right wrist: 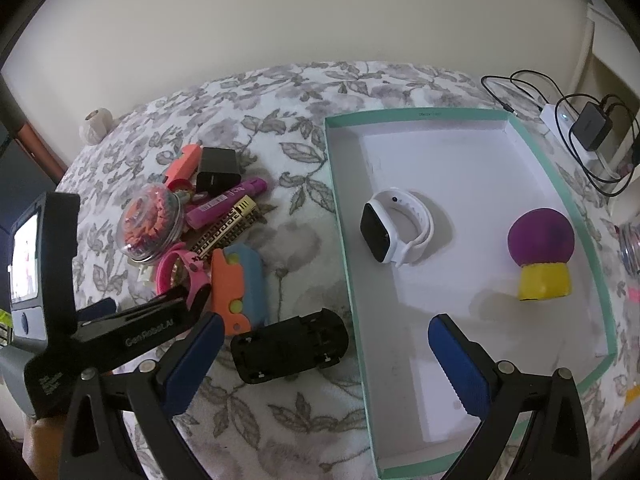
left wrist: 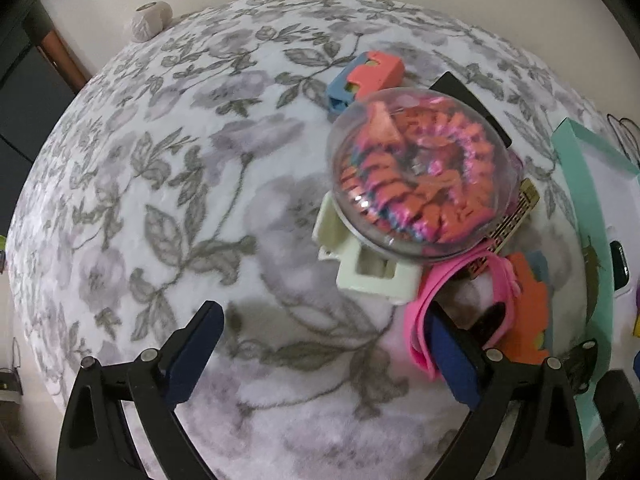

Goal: Organize rigid objects
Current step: 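Move the left tool to the pink watch band while the right tool moves to the black toy car, then grasp the pink watch band with the left tool while the right tool grasps the black toy car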

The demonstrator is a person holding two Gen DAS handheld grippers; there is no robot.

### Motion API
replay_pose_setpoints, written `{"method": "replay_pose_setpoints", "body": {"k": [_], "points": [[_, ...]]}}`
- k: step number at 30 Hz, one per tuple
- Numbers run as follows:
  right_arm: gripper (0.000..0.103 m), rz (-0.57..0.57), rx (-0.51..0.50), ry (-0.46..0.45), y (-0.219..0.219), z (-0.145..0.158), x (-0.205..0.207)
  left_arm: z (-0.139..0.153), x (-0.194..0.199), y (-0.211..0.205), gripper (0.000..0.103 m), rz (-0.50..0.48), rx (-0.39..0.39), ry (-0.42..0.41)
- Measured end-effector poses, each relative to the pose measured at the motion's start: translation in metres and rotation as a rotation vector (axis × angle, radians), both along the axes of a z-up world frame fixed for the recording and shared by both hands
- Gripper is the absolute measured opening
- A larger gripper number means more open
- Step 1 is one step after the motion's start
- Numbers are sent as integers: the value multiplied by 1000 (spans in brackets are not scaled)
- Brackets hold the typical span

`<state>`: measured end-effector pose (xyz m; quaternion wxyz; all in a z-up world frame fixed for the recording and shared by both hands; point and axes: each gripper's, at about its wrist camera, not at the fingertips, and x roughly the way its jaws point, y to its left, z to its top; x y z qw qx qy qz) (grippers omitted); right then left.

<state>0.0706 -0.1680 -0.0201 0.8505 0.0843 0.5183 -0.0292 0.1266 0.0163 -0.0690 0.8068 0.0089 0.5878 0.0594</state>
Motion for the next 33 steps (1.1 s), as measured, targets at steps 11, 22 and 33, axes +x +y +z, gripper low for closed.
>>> {"method": "replay_pose_setpoints", "body": {"k": [11,22,33], "points": [[86,-63,153,68,4,-11,0,2,-18,31,98,60,92,65],[68,-110,148,75,2,-2,-4,-3,-15,46,98,101,65,71],[58,-131,225,131,10,-25,3,-4,-14,46,98,102,54,72]]}}
